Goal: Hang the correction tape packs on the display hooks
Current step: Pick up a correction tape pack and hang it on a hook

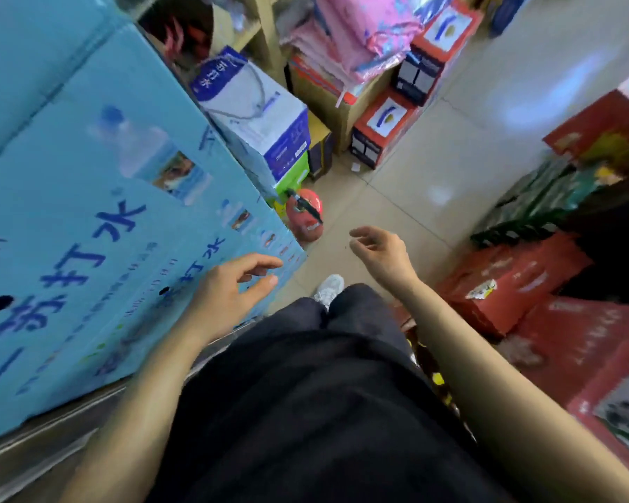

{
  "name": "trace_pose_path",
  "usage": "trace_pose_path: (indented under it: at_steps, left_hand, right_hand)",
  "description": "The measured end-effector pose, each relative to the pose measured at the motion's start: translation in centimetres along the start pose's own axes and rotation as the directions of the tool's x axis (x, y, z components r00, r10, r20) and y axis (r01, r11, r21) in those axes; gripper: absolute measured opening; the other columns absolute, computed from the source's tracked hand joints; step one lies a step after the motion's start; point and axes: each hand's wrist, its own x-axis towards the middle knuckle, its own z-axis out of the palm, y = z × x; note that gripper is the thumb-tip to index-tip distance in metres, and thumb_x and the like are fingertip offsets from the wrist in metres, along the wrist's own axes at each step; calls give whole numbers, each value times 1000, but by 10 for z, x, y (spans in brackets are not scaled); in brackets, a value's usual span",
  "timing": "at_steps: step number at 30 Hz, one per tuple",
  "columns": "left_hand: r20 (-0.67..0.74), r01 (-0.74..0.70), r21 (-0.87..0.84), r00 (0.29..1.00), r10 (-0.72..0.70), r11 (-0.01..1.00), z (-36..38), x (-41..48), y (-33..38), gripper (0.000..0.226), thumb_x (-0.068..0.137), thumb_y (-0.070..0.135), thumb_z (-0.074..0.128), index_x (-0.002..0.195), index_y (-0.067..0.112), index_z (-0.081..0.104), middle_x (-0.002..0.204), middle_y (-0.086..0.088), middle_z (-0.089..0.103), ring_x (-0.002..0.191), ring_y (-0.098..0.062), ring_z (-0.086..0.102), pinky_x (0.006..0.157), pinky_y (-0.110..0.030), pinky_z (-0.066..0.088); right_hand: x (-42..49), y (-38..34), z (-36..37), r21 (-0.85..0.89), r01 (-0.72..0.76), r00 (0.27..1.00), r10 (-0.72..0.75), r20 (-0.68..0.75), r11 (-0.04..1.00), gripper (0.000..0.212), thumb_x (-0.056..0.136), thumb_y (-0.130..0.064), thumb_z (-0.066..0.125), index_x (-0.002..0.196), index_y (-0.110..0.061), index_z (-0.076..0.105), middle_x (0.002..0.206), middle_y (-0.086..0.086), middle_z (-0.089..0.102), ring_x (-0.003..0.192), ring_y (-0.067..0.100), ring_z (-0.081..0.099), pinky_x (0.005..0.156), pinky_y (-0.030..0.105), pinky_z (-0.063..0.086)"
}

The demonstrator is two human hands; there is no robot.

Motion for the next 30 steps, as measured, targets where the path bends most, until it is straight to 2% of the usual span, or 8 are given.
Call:
trace_pose_path:
  at_steps: [4,8,13,16,19,24,27,30]
  left_hand:
    - [-9,61,-51,998,-62,997,13,17,16,22,85,35,65,103,45,69,104,24,71,102,0,66,98,-29,51]
    - [1,105,-146,994,-106,984,40,67,60,21,86,30,67,103,42,70,102,25,71,101,2,66,98,-27,51]
    - [74,71,-90,995,-65,993,99,182,131,21,91,26,68,112,30,72,105,20,71,103,2,65,96,-28,52]
    - [73,70,-58,995,-66,996,137,239,171,25,89,31,66,113,26,72,107,17,71,104,-3,66,97,-35,54]
    - [83,98,-38,992,-95,994,172,283,206,20,93,20,68,112,22,73,105,13,72,102,-6,67,98,-38,54]
    - [115,146,-29,983,-141,989,209,335,257,20,92,16,69,106,30,72,104,13,74,100,-6,69,99,-40,54]
    - [165,147,17,975,-147,989,218,374,289,16,82,40,67,99,42,69,104,16,74,101,-8,69,97,-40,54]
    - [204,142,79,967,-155,987,225,430,312,32,72,61,57,98,45,68,103,18,73,101,-8,68,96,-41,55]
  right_hand:
    - [25,3,-25,-73,-17,996,24,87,997,24,93,-20,61,114,-15,71,98,6,72,86,16,68,79,23,51]
    - [42,20,-73,-70,-19,993,27,116,997,22,93,-17,61,113,-16,71,92,0,70,80,-1,63,69,6,46]
    - [96,47,-157,-67,-51,988,60,143,996,21,91,-20,63,110,-22,71,91,-5,70,90,7,66,83,24,51]
    - [136,62,-216,-82,-50,989,61,135,995,19,90,-19,64,106,-25,72,86,-7,70,84,1,66,82,27,53]
    - [176,68,-279,-157,-14,984,41,173,988,20,89,-17,63,106,-23,72,80,-11,68,72,-9,62,78,24,49]
    - [242,47,-384,-237,89,982,-46,182,967,23,90,-18,64,112,-18,71,89,-4,71,81,13,66,83,31,51]
    - [283,32,-439,-246,132,985,-99,140,960,24,92,-20,63,115,-17,70,93,-2,71,84,16,66,83,31,50]
    - [327,24,-487,-222,130,990,-115,78,966,25,92,-21,63,116,-17,70,95,-1,71,85,16,67,79,27,49]
